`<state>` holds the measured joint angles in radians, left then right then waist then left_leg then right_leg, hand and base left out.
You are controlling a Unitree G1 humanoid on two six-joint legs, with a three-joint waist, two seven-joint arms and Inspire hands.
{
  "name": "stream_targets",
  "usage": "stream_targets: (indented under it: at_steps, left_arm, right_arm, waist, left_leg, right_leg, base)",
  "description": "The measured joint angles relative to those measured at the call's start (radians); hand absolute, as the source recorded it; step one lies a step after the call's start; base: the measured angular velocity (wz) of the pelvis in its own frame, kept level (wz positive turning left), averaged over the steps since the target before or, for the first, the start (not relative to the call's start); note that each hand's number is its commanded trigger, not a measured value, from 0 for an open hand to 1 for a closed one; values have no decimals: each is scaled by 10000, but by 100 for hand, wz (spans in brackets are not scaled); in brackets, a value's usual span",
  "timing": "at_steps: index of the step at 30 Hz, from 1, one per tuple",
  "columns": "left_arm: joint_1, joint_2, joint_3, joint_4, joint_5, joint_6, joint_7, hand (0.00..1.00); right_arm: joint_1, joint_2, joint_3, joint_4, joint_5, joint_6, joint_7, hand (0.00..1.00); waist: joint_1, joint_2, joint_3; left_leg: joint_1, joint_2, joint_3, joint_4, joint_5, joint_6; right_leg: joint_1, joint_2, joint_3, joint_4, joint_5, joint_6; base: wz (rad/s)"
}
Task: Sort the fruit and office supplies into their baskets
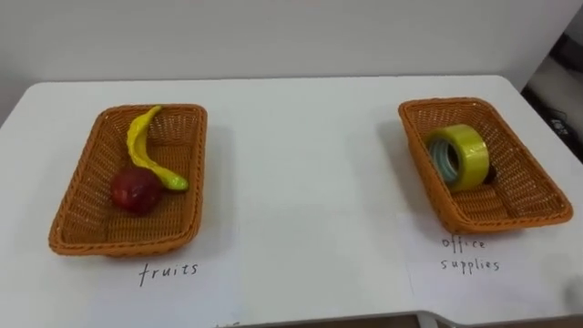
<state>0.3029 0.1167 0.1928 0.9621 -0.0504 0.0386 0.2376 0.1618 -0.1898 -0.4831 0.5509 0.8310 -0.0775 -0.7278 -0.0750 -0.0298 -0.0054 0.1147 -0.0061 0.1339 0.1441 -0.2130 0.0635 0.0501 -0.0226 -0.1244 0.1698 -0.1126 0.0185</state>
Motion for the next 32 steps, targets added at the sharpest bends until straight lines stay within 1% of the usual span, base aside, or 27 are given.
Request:
stream_targets:
  at_steps: [1,2,3,4,5,6,7,8,9,10,12,14,17,19,21,23,27,29,32]
  left_arm:
    - [6,-42,0,22,-9,-1,-1,0]
    - [20,-113,-7,23,-96,-3,-16,0]
    - [2,-117,-17,22,-245,-48,-35,0]
    - [6,-112,-13,29,-279,-80,-34,0]
    - [-4,-104,-13,26,-336,-209,-30,0]
    - [16,-111,-11,13,-423,-283,-20,0]
    - [35,-122,-11,30,-519,-325,-12,0]
    - [29,-151,-13,140,-586,-385,4,0]
    - [-2,-184,-18,314,-660,-426,20,0]
    - [-32,-195,-35,385,-700,-426,45,0]
    - [52,-193,-105,524,-771,-426,132,0]
    - [130,-193,-119,620,-770,-424,136,0]
    - [48,-185,-108,877,-752,-423,137,0]
    - [8,-192,-102,963,-642,-423,138,0]
    - [-5,-200,-28,979,-424,-423,137,0]
    - [-57,-180,11,970,-325,-421,149,0]
    - [-84,-183,46,966,44,-379,173,0]
    - [-124,-210,33,967,82,-359,178,0]
    - [-198,-212,11,975,148,-335,231,0]
  right_arm:
    - [69,126,-4,47,121,-105,17,0]
    - [121,330,18,77,360,-505,232,0]
    - [179,359,119,325,564,-807,417,0]
    - [173,354,137,444,677,-889,505,0]
    - [151,359,208,757,707,-1038,654,0]
    - [162,388,276,1083,633,-1182,839,0]
    - [169,404,291,1252,581,-1237,939,0]
    - [170,415,301,1592,492,-1386,1166,0]
    - [161,410,308,1827,338,-1520,1341,0]
    - [152,401,308,1911,266,-1551,1398,0]
    - [147,399,346,2417,-77,-1788,1768,0]
    - [149,315,347,2746,-370,-1912,2108,0]
    - [149,155,348,3326,-536,-2074,2871,0]
    - [154,64,348,3562,-549,-2102,3320,0]
    - [158,-148,360,3981,-553,-2128,4045,0]
    - [169,-238,375,4203,-560,-2128,4550,0]
    - [175,-249,387,4586,-566,-2127,5451,0]
    - [179,-248,394,4636,-566,-2127,5706,0]
    - [180,-245,400,4747,-572,-2127,6054,0]
  waist:
    - [-1,23,-17]
    - [-33,95,-45]
    - [-65,133,-32]
    - [-44,138,-27]
    - [-48,82,-60]
    - [-55,36,-63]
    - [-51,18,-75]
    - [-55,-15,-80]
    - [-53,-33,-81]
    - [-54,-40,-84]
    - [-28,-40,-96]
    - [-33,-45,-94]
    - [-24,-48,-93]
    - [-28,-48,-93]
    - [14,-62,-92]
    - [7,-91,-93]
    - [9,-185,-96]
    - [9,-189,-96]
    - [7,-188,-97]
  left_leg:
    - [7,-2,2,1,-2,3]
    - [13,-9,4,7,-6,8]
    - [18,-9,-4,24,-6,8]
    - [23,-8,-18,33,-6,8]
    - [43,-2,-51,60,-11,-2]
    - [137,2,-100,64,-23,-18]
    - [179,2,-126,72,-45,-25]
    - [217,-1,-207,148,-148,-77]
    - [191,-1,-273,258,-208,-77]
    - [191,-6,-290,268,-210,-77]
    - [192,-12,-303,280,-207,-75]
    - [193,-13,-313,301,-206,-72]
    - [172,-2,-337,351,-255,-80]
    - [168,5,-335,361,-265,-82]
    - [166,13,-332,360,-267,-86]
    - [146,25,-332,362,-266,-92]
    - [133,102,-288,409,-301,-155]
    - [117,125,-285,422,-311,-174]
    - [112,161,-275,435,-310,-199]
  right_leg:
    - [0,1,6,8,-1,2]
    - [3,0,20,10,-2,3]
    - [18,-2,6,16,-3,3]
    - [33,-2,3,14,-3,3]
    - [84,2,-1,7,-9,-6]
    - [209,3,-2,-14,-28,-15]
    - [264,3,-11,-11,-49,-13]
    - [358,0,-39,-16,-96,-13]
    - [399,-9,-86,-14,-123,-7]
    - [409,-15,-92,-12,-130,-3]
    - [430,-17,-138,-16,-132,0]
    - [450,-18,-134,-18,-132,1]
    - [454,-13,-136,-17,-132,1]
    - [451,-10,-164,-10,-130,0]
    - [449,0,-144,-7,-126,-4]
    - [432,8,-159,-8,-122,-11]
    - [431,83,-168,-19,-97,-48]
    - [421,103,-172,-30,-93,-54]
    - [413,105,-308,-29,-73,-87]
  base:
    - [-3]
    - [0]
    - [0]
    - [6]
    - [9]
    - [10]
    - [12]
    - [14]
    - [14]
    - [10]
    - [4]
    - [0]
    - [0]
    - [0]
    - [0]
    - [0]
    - [-3]
    - [0]
    - [0]
